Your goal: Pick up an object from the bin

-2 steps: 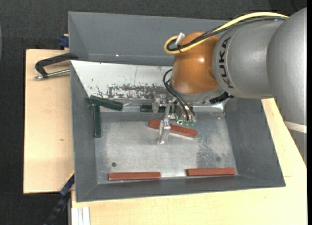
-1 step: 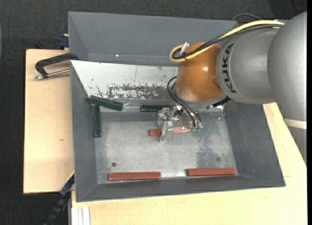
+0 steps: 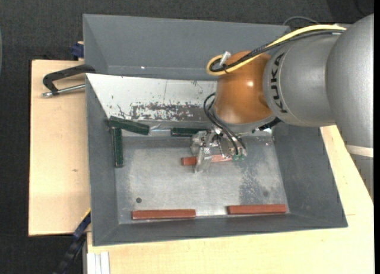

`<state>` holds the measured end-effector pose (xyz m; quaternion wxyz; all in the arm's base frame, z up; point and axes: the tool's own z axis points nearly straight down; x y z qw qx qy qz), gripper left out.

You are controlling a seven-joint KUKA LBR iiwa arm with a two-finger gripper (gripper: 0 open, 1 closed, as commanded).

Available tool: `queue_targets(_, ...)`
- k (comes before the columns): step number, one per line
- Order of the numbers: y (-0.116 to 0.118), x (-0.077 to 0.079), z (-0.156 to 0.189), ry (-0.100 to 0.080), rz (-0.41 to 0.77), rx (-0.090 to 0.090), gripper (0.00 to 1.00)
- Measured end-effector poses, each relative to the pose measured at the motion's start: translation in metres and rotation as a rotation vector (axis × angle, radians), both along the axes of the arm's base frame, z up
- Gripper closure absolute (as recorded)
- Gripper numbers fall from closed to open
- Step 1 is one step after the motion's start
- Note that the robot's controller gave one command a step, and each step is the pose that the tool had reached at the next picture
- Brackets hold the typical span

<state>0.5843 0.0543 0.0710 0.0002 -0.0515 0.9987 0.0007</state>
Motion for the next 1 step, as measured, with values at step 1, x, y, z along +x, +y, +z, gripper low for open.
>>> queue_targets(1, -0.0063, -0.0037, 0.185, -0.016, 0.052, 0.0, 1.0)
